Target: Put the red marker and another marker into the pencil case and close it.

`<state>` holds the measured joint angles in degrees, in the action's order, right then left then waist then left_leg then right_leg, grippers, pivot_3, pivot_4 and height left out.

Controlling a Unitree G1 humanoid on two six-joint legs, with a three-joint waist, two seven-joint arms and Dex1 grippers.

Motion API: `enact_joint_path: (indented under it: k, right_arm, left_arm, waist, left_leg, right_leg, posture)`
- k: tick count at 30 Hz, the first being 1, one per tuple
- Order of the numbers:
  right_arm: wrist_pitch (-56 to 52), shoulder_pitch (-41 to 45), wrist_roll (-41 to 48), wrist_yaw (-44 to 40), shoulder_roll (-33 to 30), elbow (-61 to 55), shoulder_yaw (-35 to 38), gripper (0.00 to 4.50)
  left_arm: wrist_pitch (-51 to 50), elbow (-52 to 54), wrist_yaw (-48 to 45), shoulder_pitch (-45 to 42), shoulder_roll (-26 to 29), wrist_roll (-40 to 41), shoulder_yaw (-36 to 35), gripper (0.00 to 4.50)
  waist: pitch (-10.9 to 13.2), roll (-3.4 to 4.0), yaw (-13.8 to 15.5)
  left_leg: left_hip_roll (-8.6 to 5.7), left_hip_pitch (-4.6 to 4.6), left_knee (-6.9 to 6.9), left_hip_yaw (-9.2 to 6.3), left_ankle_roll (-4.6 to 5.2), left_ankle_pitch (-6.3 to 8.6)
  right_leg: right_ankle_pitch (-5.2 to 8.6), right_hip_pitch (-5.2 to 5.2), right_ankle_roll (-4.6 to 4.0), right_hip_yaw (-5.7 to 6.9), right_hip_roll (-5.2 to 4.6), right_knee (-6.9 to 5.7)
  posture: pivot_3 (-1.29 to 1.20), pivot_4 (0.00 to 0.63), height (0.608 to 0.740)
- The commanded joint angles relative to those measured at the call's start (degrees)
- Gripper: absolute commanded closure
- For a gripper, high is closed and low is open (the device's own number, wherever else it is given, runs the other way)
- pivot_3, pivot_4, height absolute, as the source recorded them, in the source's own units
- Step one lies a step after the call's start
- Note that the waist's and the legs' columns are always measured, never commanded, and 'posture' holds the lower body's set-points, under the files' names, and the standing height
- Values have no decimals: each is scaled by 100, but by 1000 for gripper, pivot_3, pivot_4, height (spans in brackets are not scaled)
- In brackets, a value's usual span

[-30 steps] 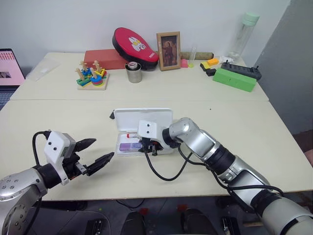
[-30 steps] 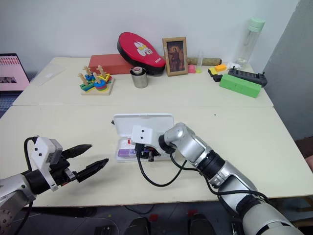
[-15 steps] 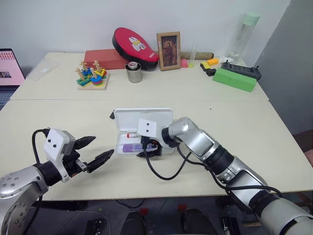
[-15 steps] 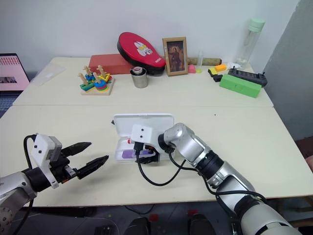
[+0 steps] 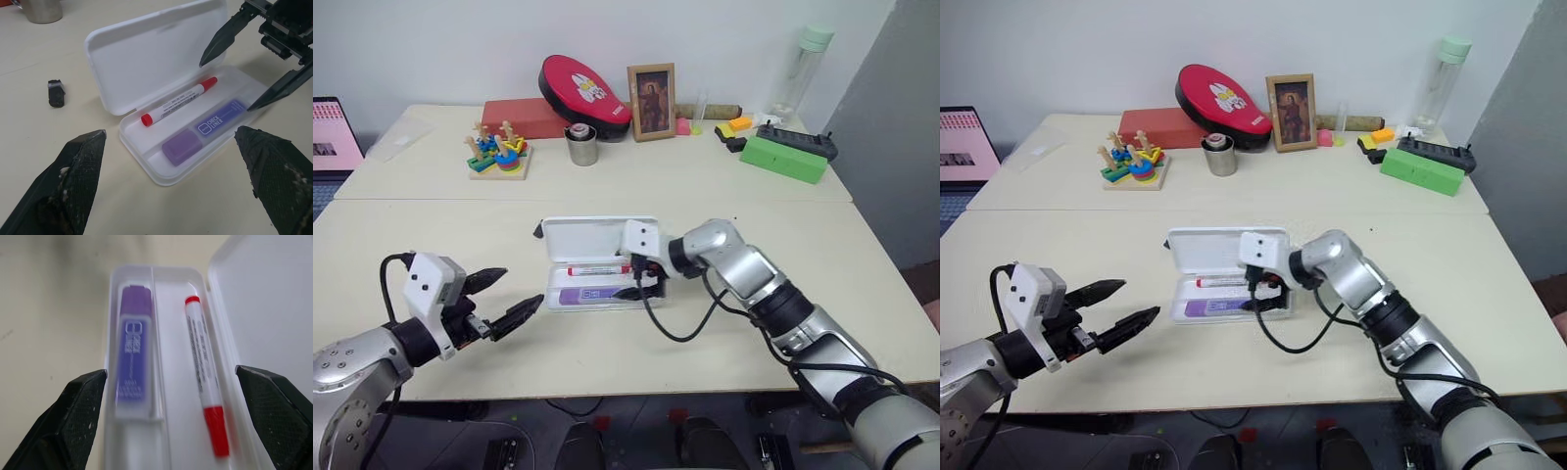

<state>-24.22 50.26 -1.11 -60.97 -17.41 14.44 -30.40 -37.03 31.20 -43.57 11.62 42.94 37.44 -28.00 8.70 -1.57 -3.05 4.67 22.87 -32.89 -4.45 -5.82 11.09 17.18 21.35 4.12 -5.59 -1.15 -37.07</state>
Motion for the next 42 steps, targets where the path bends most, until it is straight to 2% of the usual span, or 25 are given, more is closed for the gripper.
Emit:
enact_joint_path:
  k: [1, 15, 22, 25, 28, 34, 42]
  right_arm:
    - [324, 155, -62, -8, 11, 166, 152, 63]
    - [591, 88, -263, 134, 378, 397, 106, 63]
    - [274, 84, 223, -219, 227, -319, 487, 63]
    - [-607, 393, 1165, -137, 512, -1060, 1312, 63]
    - [-1169, 785, 1246, 411, 706, -1087, 1660, 63]
    - [-1725, 1271, 1133, 1313, 812, -756, 1933, 63]
    - [-1804, 1421, 1159, 1773, 780, -677, 1945, 63]
  left_arm:
    - [79, 77, -29, -218, 45, 60, 182, 0]
    - [119, -54, -109, -341, 49, 19, 290, 0]
    - [28, -181, 135, -398, -56, 41, 184, 0]
    - [-190, -854, 1008, -1094, -191, -289, 250, 0]
    - [-294, -1889, 1547, -1901, -146, -738, 433, 0]
    - [-225, -3187, 1474, -2957, -202, -1119, 1000, 0]
    - [341, -5075, 1016, -4324, -244, -1937, 2038, 0]
  waist:
    - [-1, -1, -11]
    - [1, 0, -22]
    - [2, 2, -6]
    - [2, -1, -5]
    - [5, 1, 16]
    - [-14, -26, 32]
    - [-16, -30, 104]
  left_leg:
    - [0, -1, 0, 0, 0, 0]
    - [0, 0, 1, 1, 0, 0]
    - [-1, 2, 1, 0, 0, 0]
    - [0, -1, 1, 0, 1, 0]
    - [1, -3, -2, -8, 2, -2]
    - [-6, 2, -1, -8, 1, -1]
    - [-6, 8, 7, -9, 2, -2]
  right_leg:
    - [0, -1, 0, 0, 0, 0]
    - [0, -2, 0, -2, 1, -1]
    - [0, -2, 0, -2, 0, -1]
    - [0, -3, 0, -1, 1, -2]
    - [-1, -3, 2, 2, 6, -15]
    - [-2, -4, 1, 3, 1, -4]
    - [-2, 5, -2, 7, 2, -11]
  posture:
    - [0, 150, 740]
    - [0, 150, 740]
    - [0, 150, 740]
    - [0, 150, 740]
    - [0, 150, 740]
    - [0, 150, 740]
    - [0, 150, 740]
